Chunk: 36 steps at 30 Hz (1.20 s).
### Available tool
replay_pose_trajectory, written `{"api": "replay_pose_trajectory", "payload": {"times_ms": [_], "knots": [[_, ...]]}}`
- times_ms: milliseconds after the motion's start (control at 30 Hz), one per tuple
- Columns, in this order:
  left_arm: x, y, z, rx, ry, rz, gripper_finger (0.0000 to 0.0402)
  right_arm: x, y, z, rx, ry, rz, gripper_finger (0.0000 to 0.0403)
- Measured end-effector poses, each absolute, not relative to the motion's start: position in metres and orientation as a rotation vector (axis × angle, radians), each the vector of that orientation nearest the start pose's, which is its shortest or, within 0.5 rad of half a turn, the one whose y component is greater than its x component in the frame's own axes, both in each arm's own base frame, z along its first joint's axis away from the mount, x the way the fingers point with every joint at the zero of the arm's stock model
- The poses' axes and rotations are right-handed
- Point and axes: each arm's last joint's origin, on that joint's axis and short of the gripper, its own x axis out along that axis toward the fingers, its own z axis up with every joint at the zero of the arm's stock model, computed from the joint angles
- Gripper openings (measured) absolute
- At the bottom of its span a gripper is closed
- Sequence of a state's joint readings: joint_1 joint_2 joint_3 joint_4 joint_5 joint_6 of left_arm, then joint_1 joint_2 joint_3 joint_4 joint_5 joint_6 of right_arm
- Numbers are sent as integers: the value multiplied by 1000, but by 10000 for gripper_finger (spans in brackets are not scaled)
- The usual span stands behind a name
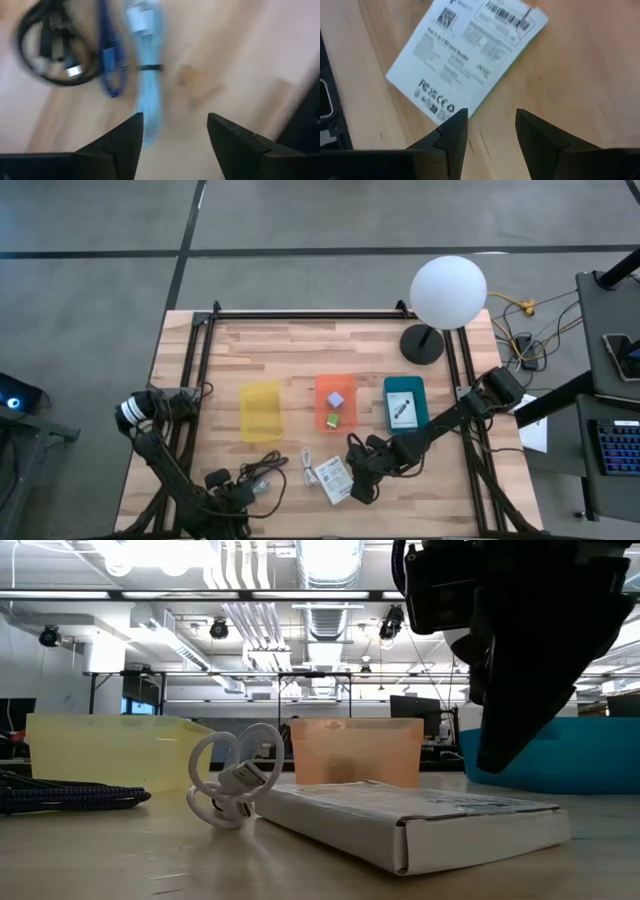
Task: Pick and place items into bin
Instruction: Put the left light blue USB cable into the yellow bin
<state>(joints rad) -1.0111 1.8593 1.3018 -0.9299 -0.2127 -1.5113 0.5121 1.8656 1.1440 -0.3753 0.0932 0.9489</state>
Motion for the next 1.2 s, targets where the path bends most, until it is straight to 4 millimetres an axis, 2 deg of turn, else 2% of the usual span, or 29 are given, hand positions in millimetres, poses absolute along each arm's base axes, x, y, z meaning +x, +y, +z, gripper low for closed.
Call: {"api": "replay_pose_trajectory", "payload": {"times_ms": [200,367,533,733,833,967,1067,1200], "knots": [[188,-284,171,-389,1262,481,200,324,175,155,537,1072,-145,153],[187,-280,158,-450,1269,453,176,328,172,157,558,1043,-138,153],[186,-278,150,-497,1271,414,123,330,169,157,564,1040,-148,153],[186,-279,151,-496,1272,371,20,331,167,157,563,1040,-151,153],[186,-278,153,-502,1271,369,12,332,166,157,562,1039,-152,153],[185,-277,166,-536,1256,348,7,333,164,157,563,1039,-155,153],[185,-274,197,-648,1155,317,6,333,163,157,571,1038,-161,153],[179,-258,237,-807,949,332,6,333,162,157,577,1038,-164,153]]}}
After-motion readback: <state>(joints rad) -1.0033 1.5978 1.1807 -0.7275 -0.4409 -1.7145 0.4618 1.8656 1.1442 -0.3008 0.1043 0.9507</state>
